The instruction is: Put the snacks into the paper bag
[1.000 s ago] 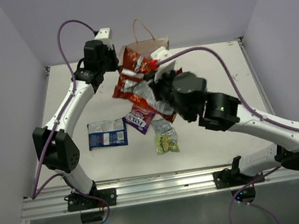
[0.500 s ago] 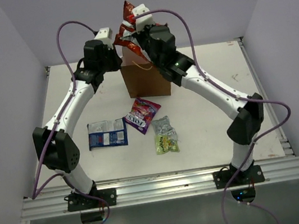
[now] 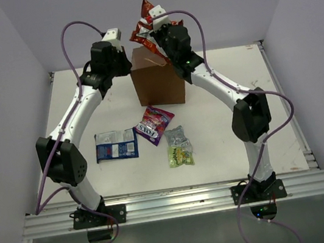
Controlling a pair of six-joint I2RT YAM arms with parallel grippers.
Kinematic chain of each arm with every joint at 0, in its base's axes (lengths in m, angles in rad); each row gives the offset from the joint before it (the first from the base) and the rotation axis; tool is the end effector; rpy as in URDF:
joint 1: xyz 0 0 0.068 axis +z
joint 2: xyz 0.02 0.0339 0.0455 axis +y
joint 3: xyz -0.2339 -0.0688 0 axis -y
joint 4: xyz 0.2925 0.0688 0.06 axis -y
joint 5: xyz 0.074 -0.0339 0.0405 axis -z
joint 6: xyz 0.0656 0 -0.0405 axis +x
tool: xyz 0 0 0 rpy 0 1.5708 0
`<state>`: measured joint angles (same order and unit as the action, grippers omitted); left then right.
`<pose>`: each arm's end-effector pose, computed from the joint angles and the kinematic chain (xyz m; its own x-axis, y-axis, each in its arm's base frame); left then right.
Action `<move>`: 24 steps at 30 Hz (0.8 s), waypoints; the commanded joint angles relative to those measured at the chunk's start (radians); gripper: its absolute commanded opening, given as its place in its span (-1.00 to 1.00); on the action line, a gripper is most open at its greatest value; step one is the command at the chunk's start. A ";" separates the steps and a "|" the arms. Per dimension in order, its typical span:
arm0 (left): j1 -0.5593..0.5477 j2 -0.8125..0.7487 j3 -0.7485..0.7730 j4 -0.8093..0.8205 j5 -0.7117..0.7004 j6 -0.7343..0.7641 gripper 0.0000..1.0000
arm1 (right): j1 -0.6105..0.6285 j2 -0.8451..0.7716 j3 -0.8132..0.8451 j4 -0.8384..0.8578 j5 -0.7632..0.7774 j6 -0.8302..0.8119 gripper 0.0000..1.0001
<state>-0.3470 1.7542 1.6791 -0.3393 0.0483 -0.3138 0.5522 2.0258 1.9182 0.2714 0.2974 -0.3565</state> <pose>0.4565 -0.1684 0.3252 -0.4778 -0.1551 -0.8647 0.2457 0.9214 -0.3010 0.4825 0.2747 0.3741 0.2192 -0.2569 -0.9413 -0.1909 0.9348 -0.2995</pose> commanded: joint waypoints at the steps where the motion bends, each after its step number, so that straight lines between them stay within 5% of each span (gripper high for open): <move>1: 0.011 -0.002 0.060 0.005 -0.021 0.013 -1.00 | -0.006 0.014 0.055 0.094 -0.075 -0.009 -1.00; 24: 0.011 -0.010 0.064 -0.024 -0.044 0.038 -1.00 | -0.057 0.119 0.177 0.078 -0.170 0.025 -1.00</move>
<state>-0.3470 1.7618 1.7004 -0.3767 0.0135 -0.2951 0.5083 2.1304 2.0373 0.2924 0.1516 -0.3405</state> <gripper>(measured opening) 0.007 0.071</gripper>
